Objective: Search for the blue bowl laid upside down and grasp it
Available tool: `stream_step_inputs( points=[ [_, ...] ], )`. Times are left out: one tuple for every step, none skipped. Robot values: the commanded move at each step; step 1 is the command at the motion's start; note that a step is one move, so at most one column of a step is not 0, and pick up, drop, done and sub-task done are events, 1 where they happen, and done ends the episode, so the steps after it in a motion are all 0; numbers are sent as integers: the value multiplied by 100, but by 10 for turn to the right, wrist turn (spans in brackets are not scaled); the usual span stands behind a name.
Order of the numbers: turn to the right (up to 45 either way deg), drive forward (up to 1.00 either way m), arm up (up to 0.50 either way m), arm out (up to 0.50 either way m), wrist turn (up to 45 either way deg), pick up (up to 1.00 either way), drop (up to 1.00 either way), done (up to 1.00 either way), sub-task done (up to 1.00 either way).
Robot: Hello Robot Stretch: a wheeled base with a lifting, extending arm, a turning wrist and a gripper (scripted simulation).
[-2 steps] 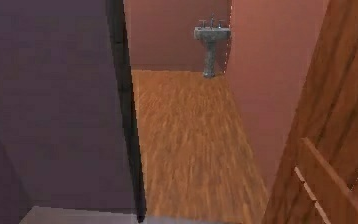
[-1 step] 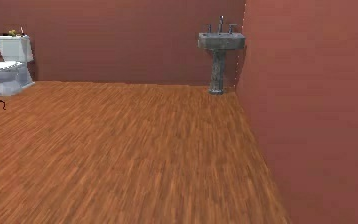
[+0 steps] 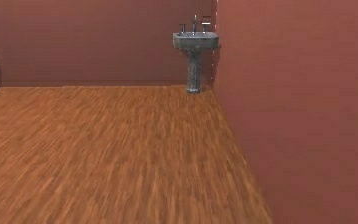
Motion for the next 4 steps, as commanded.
stream_step_inputs(
  points=[
    [0,30,0,0,0,0,0,0,0],
    [-450,0,0,0,0,0,0,0,0],
    [-360,0,0,0,0,0,0,0,0],
    [0,100,0,0,0,0,0,0,0]
  ],
)
